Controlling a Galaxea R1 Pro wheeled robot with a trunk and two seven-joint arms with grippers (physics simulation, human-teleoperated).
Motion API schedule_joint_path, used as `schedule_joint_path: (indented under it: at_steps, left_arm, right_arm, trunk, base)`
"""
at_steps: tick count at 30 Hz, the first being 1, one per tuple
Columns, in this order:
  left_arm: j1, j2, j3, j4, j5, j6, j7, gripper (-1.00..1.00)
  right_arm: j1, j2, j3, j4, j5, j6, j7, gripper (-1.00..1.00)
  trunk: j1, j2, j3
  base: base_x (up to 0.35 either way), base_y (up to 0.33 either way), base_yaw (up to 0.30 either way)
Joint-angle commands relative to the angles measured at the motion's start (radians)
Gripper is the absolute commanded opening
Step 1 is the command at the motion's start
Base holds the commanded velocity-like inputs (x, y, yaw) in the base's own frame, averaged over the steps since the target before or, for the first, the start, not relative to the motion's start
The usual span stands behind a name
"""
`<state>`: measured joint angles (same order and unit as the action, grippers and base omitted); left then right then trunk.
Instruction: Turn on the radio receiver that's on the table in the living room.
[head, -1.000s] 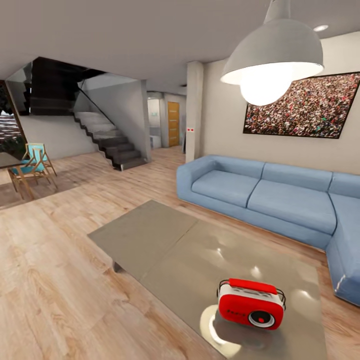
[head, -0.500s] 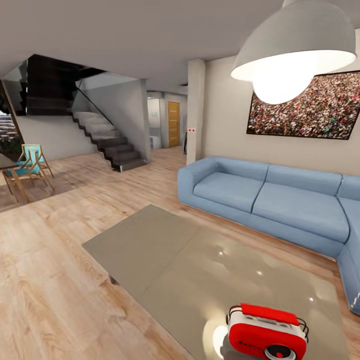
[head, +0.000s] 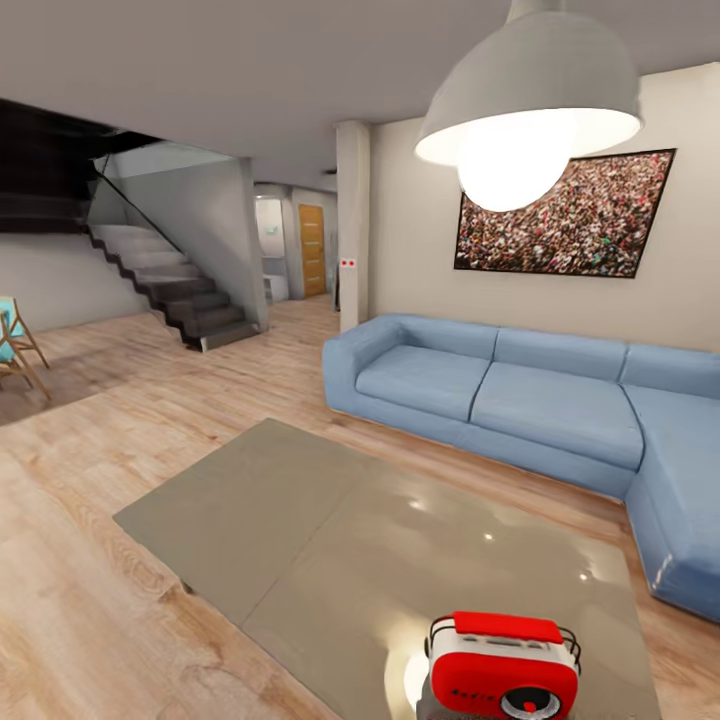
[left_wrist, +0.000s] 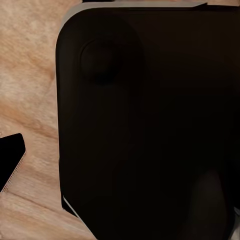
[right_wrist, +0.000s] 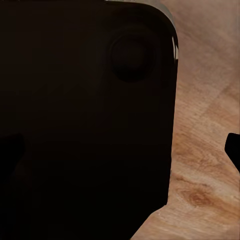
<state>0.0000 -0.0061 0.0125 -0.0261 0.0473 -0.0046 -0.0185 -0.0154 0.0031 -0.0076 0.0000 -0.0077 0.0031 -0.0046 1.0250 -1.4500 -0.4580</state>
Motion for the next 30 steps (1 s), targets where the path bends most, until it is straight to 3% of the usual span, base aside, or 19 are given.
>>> schedule_joint_path:
  at_steps: [1,30]
  left_arm:
    - [0.000,-0.001,0.000,0.000,0.000,0.000,0.000,1.00]
    - [0.000,-0.001,0.000,0.000,-0.001,0.000,0.000,1.00]
  right_arm:
    - [0.000,0.000,0.000,0.000,0.000,0.000,0.000,1.00]
    - [0.000,0.000,-0.002,0.000,-0.001,0.002,0.000,1.00]
  trunk:
    - [0.000,0.000,0.001]
    - [0.000,0.000,0.016]
  base:
    - [0.001,0.000,-0.269]
    - [0.000,0.000,-0.250]
